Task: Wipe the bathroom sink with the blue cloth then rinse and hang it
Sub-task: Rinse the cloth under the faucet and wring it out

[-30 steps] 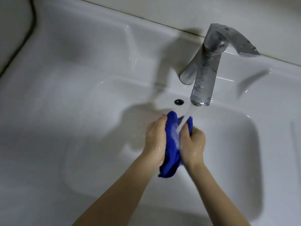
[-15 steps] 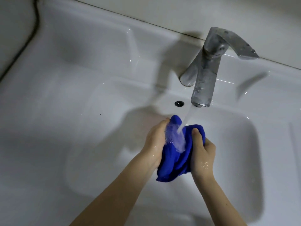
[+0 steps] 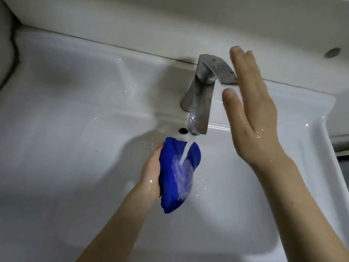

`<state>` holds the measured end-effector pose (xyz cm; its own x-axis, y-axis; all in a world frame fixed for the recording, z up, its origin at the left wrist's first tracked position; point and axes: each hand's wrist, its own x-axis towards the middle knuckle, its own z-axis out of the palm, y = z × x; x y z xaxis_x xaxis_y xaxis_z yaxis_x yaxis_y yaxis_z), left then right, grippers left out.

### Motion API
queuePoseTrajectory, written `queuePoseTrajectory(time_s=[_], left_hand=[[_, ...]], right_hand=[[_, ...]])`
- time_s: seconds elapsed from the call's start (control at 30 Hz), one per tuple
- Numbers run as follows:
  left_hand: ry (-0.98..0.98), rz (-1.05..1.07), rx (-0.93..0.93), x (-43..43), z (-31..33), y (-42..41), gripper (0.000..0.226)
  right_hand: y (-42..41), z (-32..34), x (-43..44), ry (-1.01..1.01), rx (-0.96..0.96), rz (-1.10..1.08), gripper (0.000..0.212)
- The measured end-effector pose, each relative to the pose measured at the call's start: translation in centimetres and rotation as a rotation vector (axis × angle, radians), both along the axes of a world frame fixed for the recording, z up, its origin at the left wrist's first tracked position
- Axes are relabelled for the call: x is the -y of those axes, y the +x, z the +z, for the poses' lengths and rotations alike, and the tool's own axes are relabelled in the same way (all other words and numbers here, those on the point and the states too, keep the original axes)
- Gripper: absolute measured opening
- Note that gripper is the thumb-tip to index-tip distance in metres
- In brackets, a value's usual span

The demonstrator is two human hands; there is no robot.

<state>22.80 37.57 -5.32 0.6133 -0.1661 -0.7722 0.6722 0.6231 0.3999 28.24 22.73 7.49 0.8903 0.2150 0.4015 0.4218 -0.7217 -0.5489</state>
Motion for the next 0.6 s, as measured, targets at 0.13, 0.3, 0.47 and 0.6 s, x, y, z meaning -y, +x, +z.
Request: queuePoseTrajectory(time_s=[0.13,0.3,0.47,0.6], left_hand=[[0.015,-0.015,0.000,-0.2,-0.6,0.1,0.026],[0.008,-0.015,0.019,-0.5,-0.8,0.2,0.022],[-0.073,-0.030,-0.008,-1.2,1.8,0.3,0.032],[0.026,-0.053,-0.018,-1.1,5.1,0.1,0.021]], right_hand=[[0.0,-1.6,-0.3,-0.057,0.003,0.044,0.045],[-2.3,-2.8,1.1,0.155,-0.003,0.009,0.041],[-6.1,-9.3,2.6,0.764,-0.422,-0.483,0.024],[-8.2,-12.4,-0.3,1.205,-1.125,-0.327,0.032]])
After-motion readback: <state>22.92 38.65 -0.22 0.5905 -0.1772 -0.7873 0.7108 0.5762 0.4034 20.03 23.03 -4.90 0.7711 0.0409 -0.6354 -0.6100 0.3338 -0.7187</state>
